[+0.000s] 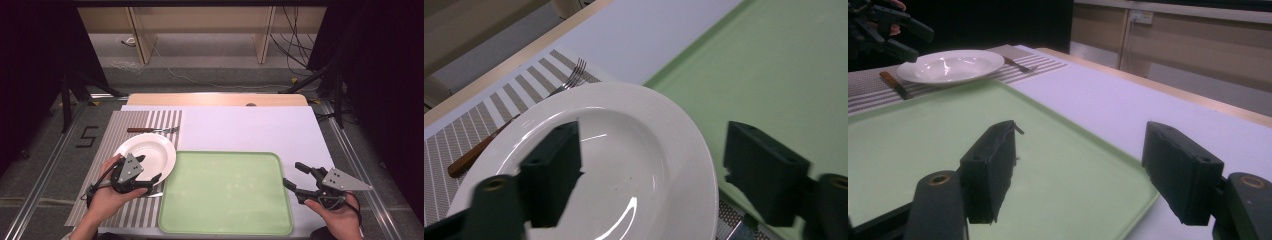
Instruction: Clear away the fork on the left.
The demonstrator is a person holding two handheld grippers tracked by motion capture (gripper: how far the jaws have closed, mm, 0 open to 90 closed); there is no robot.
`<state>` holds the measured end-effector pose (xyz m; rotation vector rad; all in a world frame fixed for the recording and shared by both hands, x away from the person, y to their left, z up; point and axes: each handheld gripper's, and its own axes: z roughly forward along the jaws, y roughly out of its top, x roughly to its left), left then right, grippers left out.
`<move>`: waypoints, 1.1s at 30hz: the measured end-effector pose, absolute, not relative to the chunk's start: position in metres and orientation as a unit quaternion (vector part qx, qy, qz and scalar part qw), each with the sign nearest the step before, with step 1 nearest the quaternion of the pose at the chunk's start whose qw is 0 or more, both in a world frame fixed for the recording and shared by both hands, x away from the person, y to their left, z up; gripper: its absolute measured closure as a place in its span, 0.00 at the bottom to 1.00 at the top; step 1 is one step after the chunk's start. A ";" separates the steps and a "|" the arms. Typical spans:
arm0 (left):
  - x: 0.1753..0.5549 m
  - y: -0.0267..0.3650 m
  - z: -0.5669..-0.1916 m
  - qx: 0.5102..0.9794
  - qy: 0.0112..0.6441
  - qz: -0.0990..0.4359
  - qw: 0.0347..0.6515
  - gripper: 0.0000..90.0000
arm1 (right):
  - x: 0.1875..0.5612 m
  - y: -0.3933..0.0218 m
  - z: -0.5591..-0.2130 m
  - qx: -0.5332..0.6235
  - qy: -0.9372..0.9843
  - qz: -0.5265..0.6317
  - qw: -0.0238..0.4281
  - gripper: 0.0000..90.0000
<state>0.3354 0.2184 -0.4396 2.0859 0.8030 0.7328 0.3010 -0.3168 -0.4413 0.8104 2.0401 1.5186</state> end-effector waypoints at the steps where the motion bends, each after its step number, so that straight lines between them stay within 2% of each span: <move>1: 0.337 0.217 -0.438 0.818 0.315 0.288 0.385 0.39 | 0.301 -0.317 -0.441 0.295 0.742 0.554 0.235 0.34; 9: 0.376 0.206 -0.426 0.836 0.317 0.272 0.356 0.88 | 0.301 -0.317 -0.441 0.297 0.741 0.554 0.234 0.34; 12: 0.393 0.204 -0.423 0.839 0.323 0.265 0.348 0.99 | 0.301 -0.317 -0.441 0.297 0.743 0.552 0.234 0.34; 17: 0.440 0.202 -0.425 0.850 0.341 0.249 0.316 1.00 | 0.301 -0.317 -0.441 0.299 0.741 0.555 0.234 0.34; 23: 0.480 0.198 -0.436 0.862 0.350 0.232 0.284 1.00 | 0.301 -0.317 -0.441 0.299 0.741 0.554 0.234 0.34; 28: 0.498 0.193 -0.443 0.879 0.325 0.228 0.263 0.99 | 0.301 -0.317 -0.441 0.300 0.742 0.552 0.231 0.34; 29: 0.507 0.191 -0.446 0.893 0.309 0.224 0.240 0.99 | 0.301 -0.317 -0.441 0.299 0.742 0.554 0.232 0.34; 33: 0.521 0.187 -0.449 0.911 0.276 0.221 0.210 0.99 | 0.302 -0.318 -0.441 0.298 0.741 0.555 0.232 0.34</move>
